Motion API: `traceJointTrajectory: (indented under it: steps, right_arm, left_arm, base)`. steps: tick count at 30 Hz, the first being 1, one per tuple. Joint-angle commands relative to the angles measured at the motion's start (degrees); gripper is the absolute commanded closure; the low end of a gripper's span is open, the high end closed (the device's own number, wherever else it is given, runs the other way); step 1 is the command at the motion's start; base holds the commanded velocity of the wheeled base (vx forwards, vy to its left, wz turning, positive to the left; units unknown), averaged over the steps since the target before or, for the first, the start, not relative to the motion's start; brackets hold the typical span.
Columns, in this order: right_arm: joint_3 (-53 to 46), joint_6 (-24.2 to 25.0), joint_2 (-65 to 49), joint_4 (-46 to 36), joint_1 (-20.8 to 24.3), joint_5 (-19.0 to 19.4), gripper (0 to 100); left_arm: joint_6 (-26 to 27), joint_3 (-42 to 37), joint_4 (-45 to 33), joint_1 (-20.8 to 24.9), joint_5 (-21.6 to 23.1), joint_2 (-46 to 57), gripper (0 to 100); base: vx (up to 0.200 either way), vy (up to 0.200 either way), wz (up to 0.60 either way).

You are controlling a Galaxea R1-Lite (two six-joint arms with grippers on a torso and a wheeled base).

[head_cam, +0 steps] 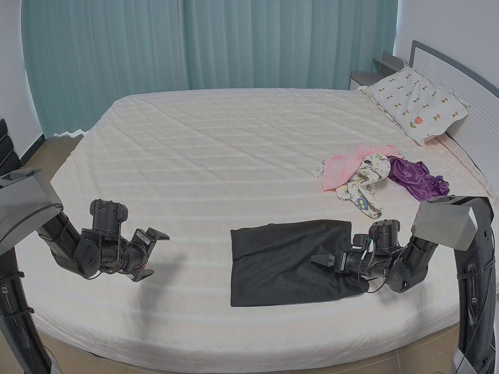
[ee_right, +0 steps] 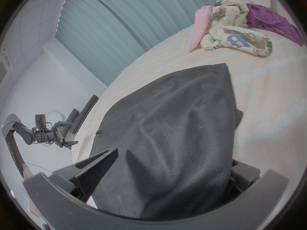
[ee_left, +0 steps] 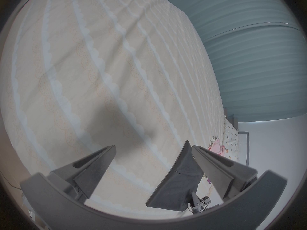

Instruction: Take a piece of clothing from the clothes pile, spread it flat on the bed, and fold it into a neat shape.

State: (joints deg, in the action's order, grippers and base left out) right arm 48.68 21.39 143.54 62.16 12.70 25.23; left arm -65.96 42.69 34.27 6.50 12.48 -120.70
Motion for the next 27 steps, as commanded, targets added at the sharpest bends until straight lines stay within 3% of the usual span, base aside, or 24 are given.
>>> traceJointTrajectory:
  steps: [1, 24, 25, 27]
  right_arm:
    - [-0.2, -0.1, -0.7, 0.1, 1.5, 0.0, 0]
    - [2.2, -0.6, 1.7, -0.5, 1.4, -0.2, 0]
    - [2.7, -0.5, 2.0, -0.5, 1.4, -0.3, 100]
    - [3.2, -0.4, 2.1, -0.5, 1.5, -0.4, 100]
  left_arm:
    - [0.0, 0.0, 0.0, 0.0, 0.0, 0.0, 0]
    - [0.0, 0.1, 0.0, 0.0, -0.1, -0.1, 0]
    - [0.0, 0.1, 0.0, 0.0, -0.1, -0.1, 0]
    - [0.0, 0.1, 0.1, 0.0, -0.1, -0.1, 0]
  base:
    - [0.000, 0.000, 0.00]
    - [0.000, 0.000, 0.00]
    - [0.000, 0.000, 0.00]
    - [0.000, 0.000, 0.00]
